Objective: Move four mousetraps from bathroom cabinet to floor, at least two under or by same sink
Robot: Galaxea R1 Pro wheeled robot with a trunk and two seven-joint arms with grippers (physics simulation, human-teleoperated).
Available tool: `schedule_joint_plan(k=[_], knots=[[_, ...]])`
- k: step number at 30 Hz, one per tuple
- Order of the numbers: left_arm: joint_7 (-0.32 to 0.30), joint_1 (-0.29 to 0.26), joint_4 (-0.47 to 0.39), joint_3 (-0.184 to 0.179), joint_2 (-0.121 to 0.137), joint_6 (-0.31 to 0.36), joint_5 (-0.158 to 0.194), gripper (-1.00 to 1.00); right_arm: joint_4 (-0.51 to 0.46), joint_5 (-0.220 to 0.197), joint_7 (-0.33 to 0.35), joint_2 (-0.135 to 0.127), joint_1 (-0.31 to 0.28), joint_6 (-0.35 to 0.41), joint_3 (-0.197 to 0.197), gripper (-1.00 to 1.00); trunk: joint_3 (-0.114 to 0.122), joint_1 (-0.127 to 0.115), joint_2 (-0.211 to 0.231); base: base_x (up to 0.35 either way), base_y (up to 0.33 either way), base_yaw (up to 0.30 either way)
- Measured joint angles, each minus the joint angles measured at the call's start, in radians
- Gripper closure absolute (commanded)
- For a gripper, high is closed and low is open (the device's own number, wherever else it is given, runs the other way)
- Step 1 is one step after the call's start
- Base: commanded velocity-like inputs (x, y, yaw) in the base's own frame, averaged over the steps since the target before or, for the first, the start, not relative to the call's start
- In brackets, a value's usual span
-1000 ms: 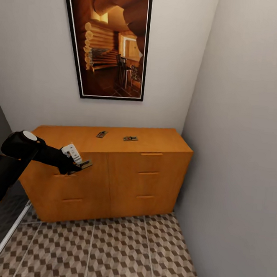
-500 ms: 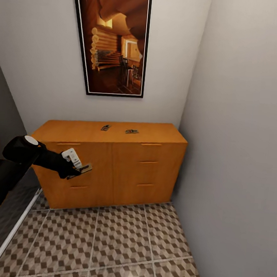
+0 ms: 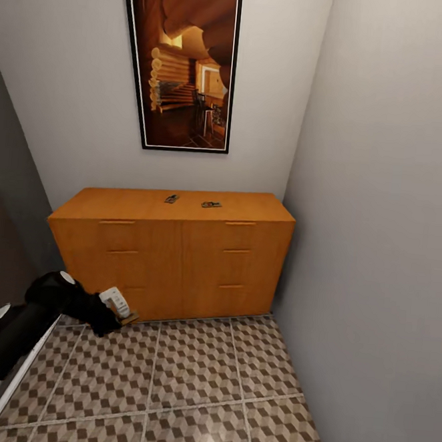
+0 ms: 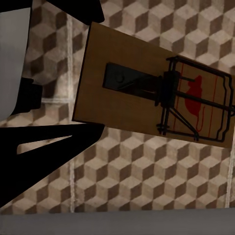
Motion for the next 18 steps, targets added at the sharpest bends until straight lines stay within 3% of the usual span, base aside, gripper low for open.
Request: schedule_joint_plan(k=[3,8,11,12,15,18], knots=[[0.108,0.035,0.073,0.000,-0.025,-0.071,0.009,1.00,-0.002,0.000,0.000,0.000,0.000,-0.001,0.000,1.00,0.000,0.000,0.000,-0.004,0.000,0.000],[0.322,0.076,0.372,0.004,-0.103,-0.334,0.068,1.00,-0.004,0.001,0.000,0.002,-0.001,-0.010,0.002,1.00,0.000,0.000,0.000,-0.001,0.000,0.000],[0.474,0.080,0.594,0.006,-0.143,-0.501,0.153,1.00,-0.006,0.001,0.000,0.002,-0.001,-0.026,0.002,1.00,0.000,0.000,0.000,0.000,0.000,0.000],[0.502,0.081,0.633,0.007,-0.149,-0.528,0.174,1.00,-0.006,0.001,0.000,0.002,0.000,-0.029,0.002,1.00,0.000,0.000,0.000,0.000,0.000,0.000],[0.661,0.082,0.844,0.006,-0.184,-0.705,0.306,1.00,-0.010,0.002,0.000,0.002,0.000,-0.046,0.002,1.00,0.000,0.000,0.000,0.000,0.000,0.000],[0.767,0.082,0.994,0.002,-0.218,-0.815,0.399,1.00,-0.015,0.002,-0.001,0.002,0.000,-0.064,0.000,1.00,0.000,0.000,0.000,0.000,0.000,0.000]])
